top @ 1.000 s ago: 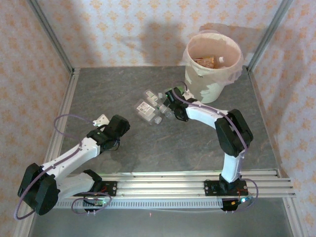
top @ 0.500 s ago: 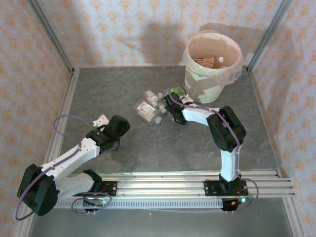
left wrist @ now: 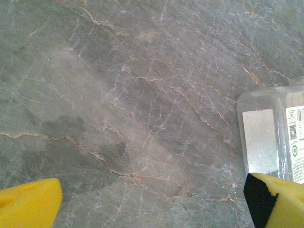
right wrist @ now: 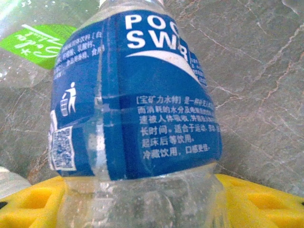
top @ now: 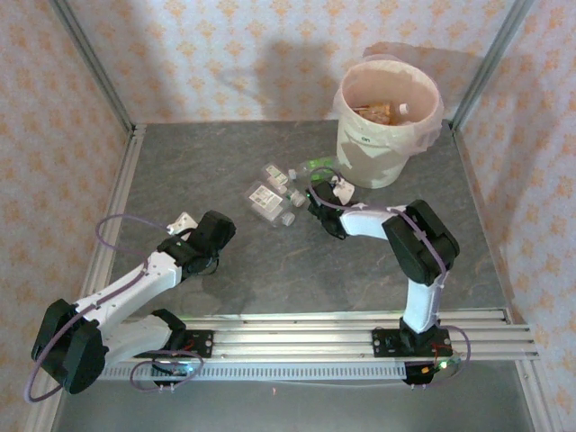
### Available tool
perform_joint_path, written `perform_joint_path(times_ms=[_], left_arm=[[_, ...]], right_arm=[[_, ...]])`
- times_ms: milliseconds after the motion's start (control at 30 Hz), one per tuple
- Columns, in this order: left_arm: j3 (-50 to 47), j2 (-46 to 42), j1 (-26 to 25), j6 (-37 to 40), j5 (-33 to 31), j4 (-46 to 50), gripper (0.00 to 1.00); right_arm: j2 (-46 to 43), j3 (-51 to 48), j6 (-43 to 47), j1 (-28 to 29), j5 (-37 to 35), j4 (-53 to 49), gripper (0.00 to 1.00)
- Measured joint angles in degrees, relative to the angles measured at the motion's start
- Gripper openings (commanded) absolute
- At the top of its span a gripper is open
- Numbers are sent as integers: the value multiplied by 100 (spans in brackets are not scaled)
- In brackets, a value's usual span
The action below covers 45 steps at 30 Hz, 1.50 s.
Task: Put the plastic bottles in the bin
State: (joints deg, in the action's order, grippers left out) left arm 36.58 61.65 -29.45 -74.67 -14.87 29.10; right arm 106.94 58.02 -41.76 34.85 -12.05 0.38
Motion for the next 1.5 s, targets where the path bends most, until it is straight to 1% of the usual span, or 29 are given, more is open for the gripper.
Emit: perform_joint_path(times_ms=[100, 233, 433, 600, 733, 800, 900, 1000, 1100, 1200, 1300, 1400, 1500], left_arm=[[0, 13, 0, -101, 92, 2, 100], [0, 131, 0, -186, 157, 4, 100], [155, 538, 0, -153, 350, -24, 100], [273, 697, 0, 13, 463, -188, 100], [278, 684, 0, 125, 463, -310, 100], [278, 634, 0, 168, 461, -334, 100], [269, 485, 0, 229, 442, -411, 100], [245, 348, 0, 295, 420, -498, 100], [227, 304, 0, 391, 411, -575, 100], [227, 304, 0, 479, 396, -645, 100], [227, 297, 0, 564, 393, -660, 100], [214, 245, 0, 577, 374, -671, 100], [83, 92, 0, 573, 337, -743, 100]], right_arm=[[-96, -164, 321, 0, 70, 166, 37], [-212, -282, 614, 0, 339, 243, 26], [-669, -535, 802, 0, 804, 376, 16], [-1373, -664, 1113, 0, 1110, 496, 14], [-1965, -632, 1486, 0, 1530, 616, 14], [-2103, -470, 1641, 0, 1784, 603, 14], [-2124, 101, 1851, -7, 2122, 459, 14], [-2127, 905, 2085, -72, 2382, 262, 15], [-2122, 1849, 2363, -269, 2520, 85, 16], [-2035, 2776, 2553, -680, 2586, -42, 16], [-1744, 3663, 2785, -1248, 2579, -378, 20], [-1220, 4673, 3213, -1843, 2629, -1130, 22], [-511, 5869, 3805, -2380, 2765, -2221, 22]])
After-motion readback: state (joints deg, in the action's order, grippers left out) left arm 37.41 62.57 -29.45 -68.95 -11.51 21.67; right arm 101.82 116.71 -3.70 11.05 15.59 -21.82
